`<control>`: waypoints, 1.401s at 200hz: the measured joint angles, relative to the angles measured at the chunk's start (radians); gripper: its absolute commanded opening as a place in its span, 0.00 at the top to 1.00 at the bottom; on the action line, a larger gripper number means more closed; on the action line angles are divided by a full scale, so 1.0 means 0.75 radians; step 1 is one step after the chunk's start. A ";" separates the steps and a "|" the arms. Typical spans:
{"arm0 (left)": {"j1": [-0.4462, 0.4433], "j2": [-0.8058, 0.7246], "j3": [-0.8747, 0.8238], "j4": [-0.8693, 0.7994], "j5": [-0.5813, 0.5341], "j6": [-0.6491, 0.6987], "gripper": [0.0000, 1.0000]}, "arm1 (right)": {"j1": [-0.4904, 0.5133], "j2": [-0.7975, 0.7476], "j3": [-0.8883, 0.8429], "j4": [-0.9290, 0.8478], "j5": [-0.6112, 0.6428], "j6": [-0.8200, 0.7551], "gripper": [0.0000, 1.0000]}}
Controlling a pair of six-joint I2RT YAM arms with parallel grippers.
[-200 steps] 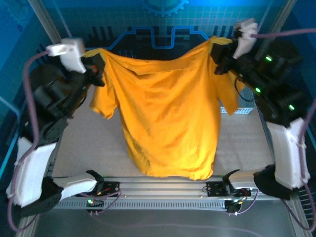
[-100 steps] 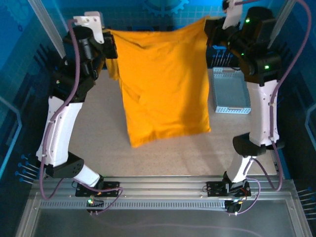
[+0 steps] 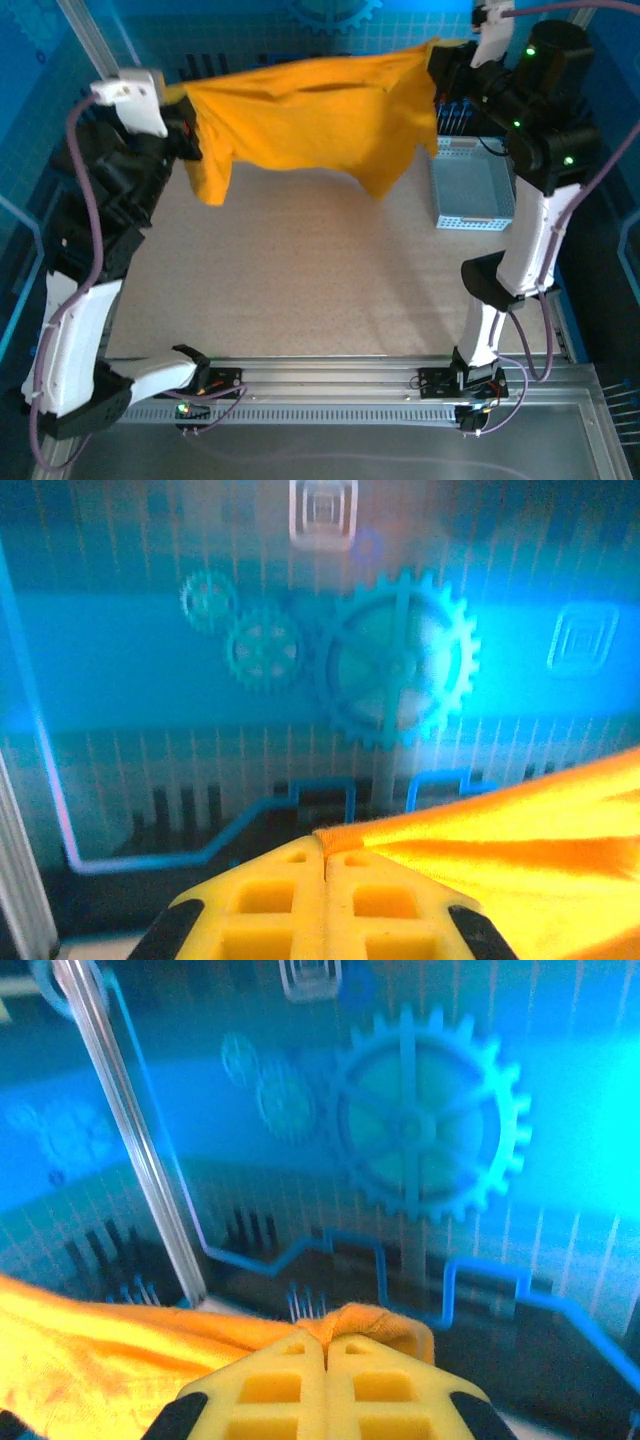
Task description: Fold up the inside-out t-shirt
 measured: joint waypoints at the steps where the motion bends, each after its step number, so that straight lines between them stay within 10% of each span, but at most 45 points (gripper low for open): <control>1: -0.001 -0.010 -0.023 -0.003 0.001 -0.003 1.00 | 0.000 0.004 -0.001 -0.007 0.000 0.000 1.00; 53: 0.000 -0.311 -0.835 -0.013 0.135 -0.265 1.00 | 0.172 0.258 -0.057 -0.442 0.255 0.023 1.00; 102: -0.025 -0.392 -1.003 -0.162 0.304 -0.525 1.00 | 0.514 0.141 -0.401 -0.533 0.741 0.150 1.00; 156: -0.100 -0.497 -1.360 -0.218 0.395 -0.743 1.00 | 0.400 -0.897 -2.120 -0.044 0.728 0.267 0.92; 209: -0.287 -0.543 -1.430 -0.233 0.534 -0.860 1.00 | 0.155 -1.582 -2.830 0.321 0.326 0.299 0.98; 236: -0.456 -0.544 -1.469 -0.244 0.552 -0.950 0.86 | 0.146 -1.628 -3.120 0.381 0.229 0.374 0.93; 280: -0.632 -0.529 -1.515 -0.322 0.517 -1.027 0.36 | 0.007 -1.621 -3.216 0.365 0.286 0.590 1.00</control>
